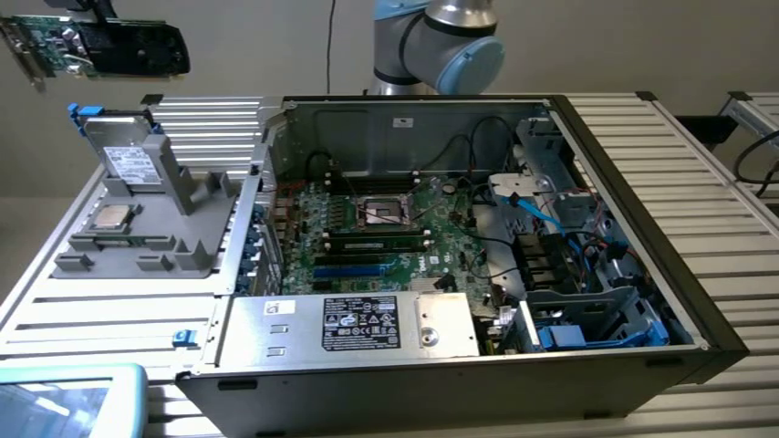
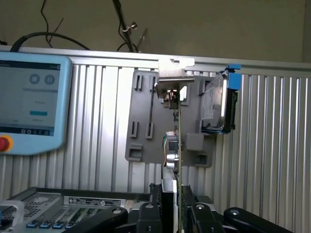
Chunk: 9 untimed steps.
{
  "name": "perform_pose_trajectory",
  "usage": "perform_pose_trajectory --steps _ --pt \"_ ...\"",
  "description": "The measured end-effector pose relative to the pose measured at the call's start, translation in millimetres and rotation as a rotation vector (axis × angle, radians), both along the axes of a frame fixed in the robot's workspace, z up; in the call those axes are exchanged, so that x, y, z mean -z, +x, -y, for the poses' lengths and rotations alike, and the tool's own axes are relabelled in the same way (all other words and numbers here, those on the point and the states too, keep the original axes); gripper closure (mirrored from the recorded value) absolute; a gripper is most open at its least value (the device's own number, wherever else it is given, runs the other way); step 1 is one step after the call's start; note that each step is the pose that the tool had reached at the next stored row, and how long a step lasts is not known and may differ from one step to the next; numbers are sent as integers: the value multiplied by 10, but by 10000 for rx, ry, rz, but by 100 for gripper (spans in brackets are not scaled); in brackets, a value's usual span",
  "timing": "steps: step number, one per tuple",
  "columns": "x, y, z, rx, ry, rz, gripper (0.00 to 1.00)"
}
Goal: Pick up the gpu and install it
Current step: 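Pick up the gpu and move the gpu toward the slot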
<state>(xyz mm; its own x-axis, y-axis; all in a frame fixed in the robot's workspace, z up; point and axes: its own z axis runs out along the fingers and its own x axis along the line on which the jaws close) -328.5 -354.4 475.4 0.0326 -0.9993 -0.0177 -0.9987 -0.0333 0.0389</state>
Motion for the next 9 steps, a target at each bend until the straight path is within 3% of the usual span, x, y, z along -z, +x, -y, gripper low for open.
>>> perform_pose_trajectory --steps 9 --pt "13 409 0 -1 -1 13 73"
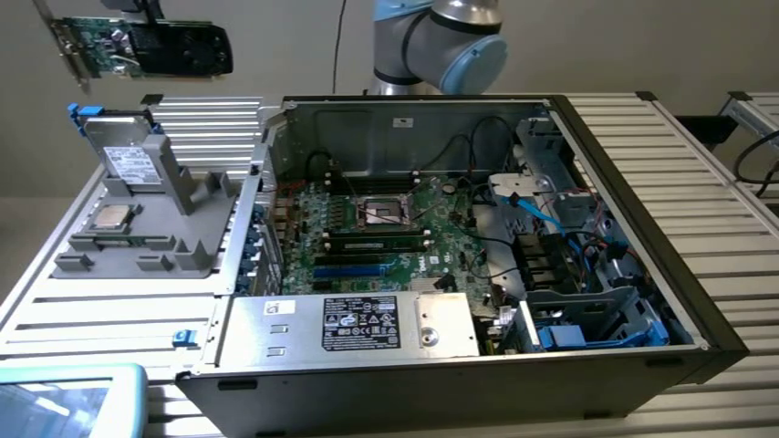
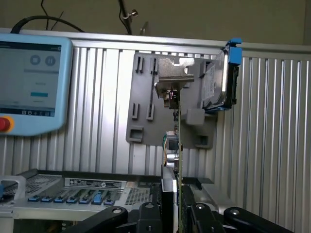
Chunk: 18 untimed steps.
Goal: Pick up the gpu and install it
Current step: 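Pick up the gpu and move the gpu toward the slot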
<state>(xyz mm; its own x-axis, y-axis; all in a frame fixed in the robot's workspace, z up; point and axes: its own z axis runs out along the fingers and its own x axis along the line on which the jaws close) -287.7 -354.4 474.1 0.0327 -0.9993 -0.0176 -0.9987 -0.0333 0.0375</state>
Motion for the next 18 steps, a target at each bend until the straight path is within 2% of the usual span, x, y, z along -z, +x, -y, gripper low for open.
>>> perform_pose_trajectory --steps 18 --pt "36 819 0 1 2 18 73"
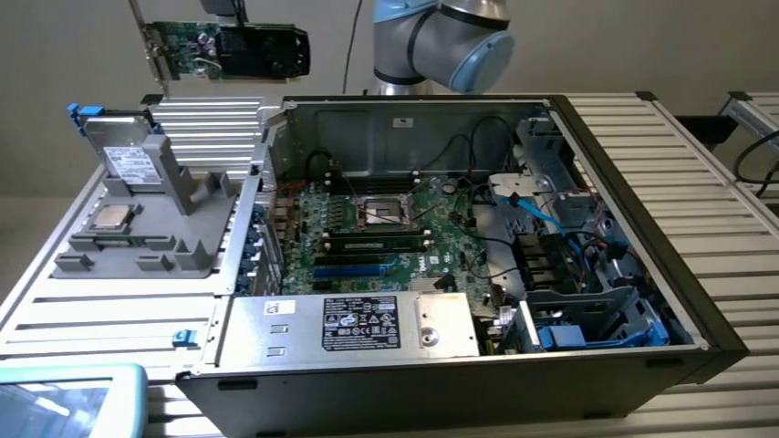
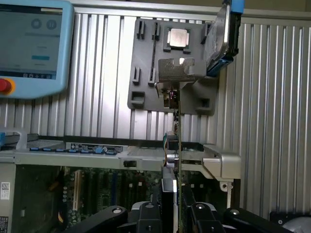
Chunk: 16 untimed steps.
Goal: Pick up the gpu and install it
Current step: 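Pick up the gpu and move the gpu toward the slot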
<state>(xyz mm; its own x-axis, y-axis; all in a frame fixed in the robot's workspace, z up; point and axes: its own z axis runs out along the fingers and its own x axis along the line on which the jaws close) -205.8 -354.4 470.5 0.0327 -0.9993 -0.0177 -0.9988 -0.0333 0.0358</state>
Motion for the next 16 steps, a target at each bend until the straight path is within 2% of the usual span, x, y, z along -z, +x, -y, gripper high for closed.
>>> perform_pose_trajectory --steps 16 --pt "64 729 0 -1 1 21 73"
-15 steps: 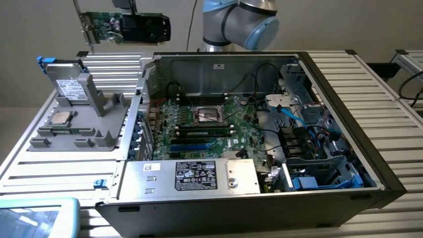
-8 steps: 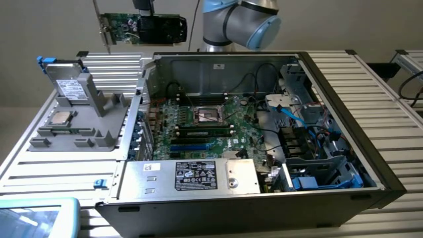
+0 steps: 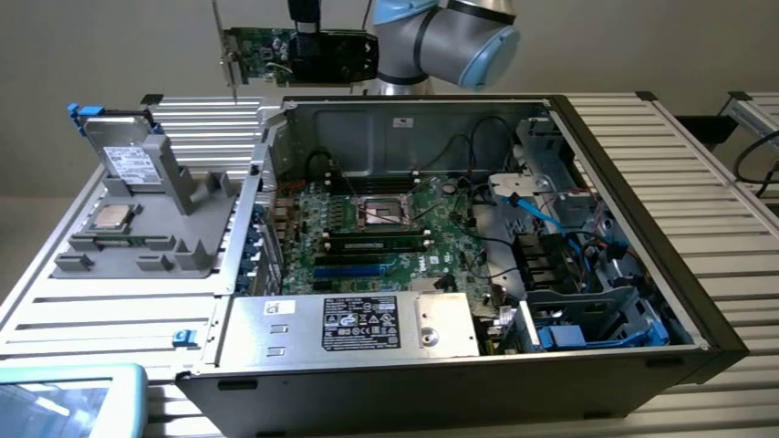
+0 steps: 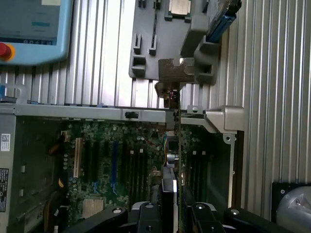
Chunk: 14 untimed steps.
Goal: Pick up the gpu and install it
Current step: 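Pick up the gpu and move the gpu toward the slot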
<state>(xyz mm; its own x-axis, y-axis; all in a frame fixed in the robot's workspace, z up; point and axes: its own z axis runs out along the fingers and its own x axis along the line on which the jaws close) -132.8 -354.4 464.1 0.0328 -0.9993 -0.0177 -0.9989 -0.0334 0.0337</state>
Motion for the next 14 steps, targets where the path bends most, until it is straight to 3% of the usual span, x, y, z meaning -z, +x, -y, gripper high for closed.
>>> perform_pose_trajectory --steps 14 --pt "96 602 0 1 0 51 73"
